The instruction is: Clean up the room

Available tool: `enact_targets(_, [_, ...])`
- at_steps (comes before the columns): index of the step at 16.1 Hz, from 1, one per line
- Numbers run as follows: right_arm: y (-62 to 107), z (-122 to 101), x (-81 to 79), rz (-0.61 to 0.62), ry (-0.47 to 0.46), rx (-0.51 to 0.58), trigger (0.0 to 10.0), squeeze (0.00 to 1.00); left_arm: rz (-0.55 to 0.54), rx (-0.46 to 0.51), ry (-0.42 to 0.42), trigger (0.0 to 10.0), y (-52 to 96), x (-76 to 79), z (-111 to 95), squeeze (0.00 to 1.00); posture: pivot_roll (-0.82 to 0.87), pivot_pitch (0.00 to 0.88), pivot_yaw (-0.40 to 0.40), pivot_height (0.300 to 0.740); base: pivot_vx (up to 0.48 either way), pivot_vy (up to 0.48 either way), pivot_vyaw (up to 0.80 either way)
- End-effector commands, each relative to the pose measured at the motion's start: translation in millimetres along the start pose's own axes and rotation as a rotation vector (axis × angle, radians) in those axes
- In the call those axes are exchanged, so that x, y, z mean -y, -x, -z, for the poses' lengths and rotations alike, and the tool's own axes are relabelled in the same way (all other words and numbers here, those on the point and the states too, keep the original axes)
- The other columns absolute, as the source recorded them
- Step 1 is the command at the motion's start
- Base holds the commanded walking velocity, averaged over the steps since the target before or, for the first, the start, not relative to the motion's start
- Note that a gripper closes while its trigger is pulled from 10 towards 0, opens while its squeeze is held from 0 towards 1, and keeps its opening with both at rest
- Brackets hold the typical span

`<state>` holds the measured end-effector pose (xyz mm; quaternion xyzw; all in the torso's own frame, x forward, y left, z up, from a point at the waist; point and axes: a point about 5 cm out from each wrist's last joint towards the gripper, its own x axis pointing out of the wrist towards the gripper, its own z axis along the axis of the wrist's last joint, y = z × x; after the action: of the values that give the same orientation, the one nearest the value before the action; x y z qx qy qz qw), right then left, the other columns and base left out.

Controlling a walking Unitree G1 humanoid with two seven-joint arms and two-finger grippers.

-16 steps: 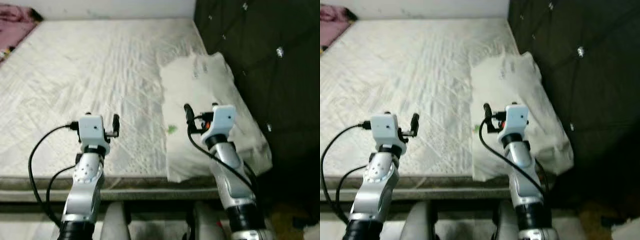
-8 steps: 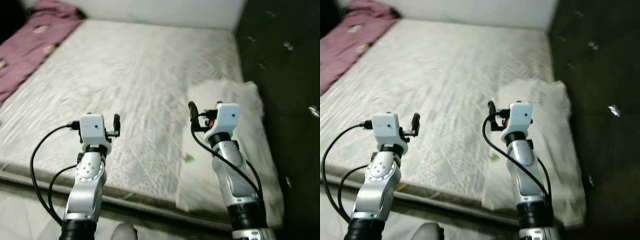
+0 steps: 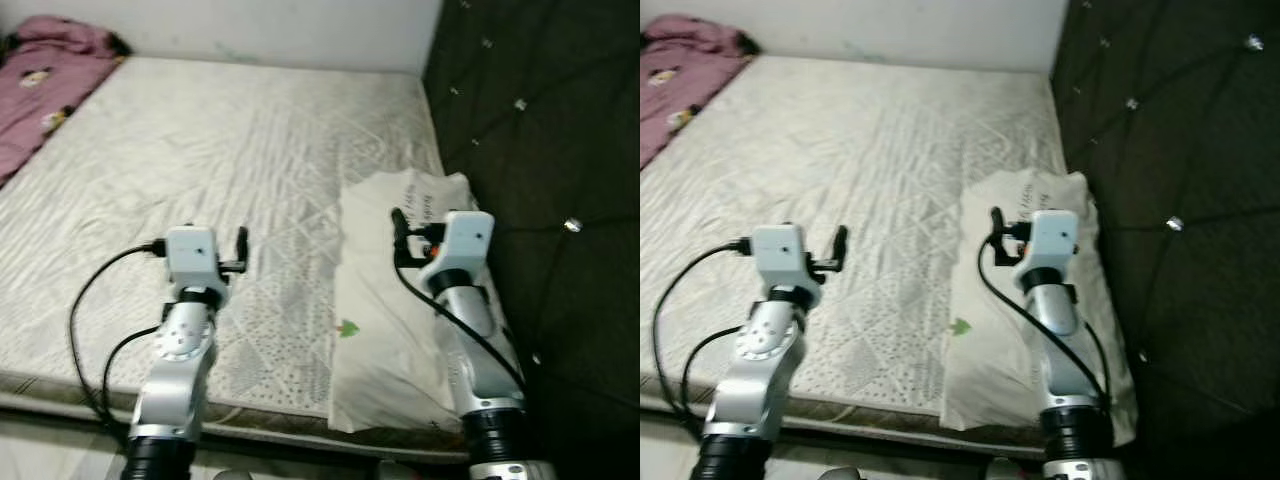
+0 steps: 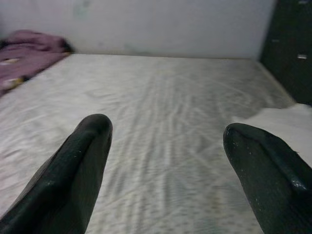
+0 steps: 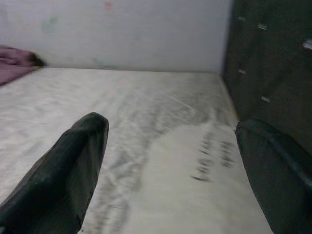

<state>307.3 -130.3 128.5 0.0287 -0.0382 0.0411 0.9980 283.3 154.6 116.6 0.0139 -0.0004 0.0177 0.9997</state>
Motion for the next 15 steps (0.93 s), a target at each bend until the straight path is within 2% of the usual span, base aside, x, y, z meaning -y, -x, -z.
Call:
enact_targets(1, [-1.5, 0.0, -4.8, -0.010, 0.000, -0.006, 10.0, 0.00, -0.007, -0.003, 0.000, 10.0, 0.1, -4.3, 0.5, 0.00, 0.06, 0.000, 0.011, 0.740, 0.000, 0.000, 0.00])
enact_targets(2, [-1.8, -0.2, -4.8, -0.005, -0.004, -0.004, 10.0, 0.00, -0.001, -0.002, 0.001, 10.0, -0.4, -3.6, 0.2, 0.00, 0.06, 0.000, 0.011, 0.740, 0.000, 0.000, 0.00])
enact_targets(5, [-1.3, 0.6, -4.3, -0.002, -0.008, -0.007, 10.0, 0.00, 0.016, 0.000, 0.009, 10.0, -0.7, -1.8, 0.0, 0.00, 0.06, 0.000, 0.011, 0.740, 0.000, 0.391, 0.00])
enact_targets(9, [-1.9, 2.1, -4.1, -0.003, -0.001, -0.015, 10.0, 0.00, 0.018, -0.006, 0.017, 10.0, -1.2, -1.2, 0.4, 0.00, 0.06, 0.000, 0.012, 0.740, 0.000, 0.480, -0.75])
enact_targets(15, [-4.3, 3.0, -4.9, -0.005, 0.013, -0.020, 10.0, 0.00, 0.012, -0.010, 0.026, 10.0, -2.6, -1.2, 0.5, 0.00, 0.06, 0.000, 0.008, 0.740, 0.000, 0.480, 0.00])
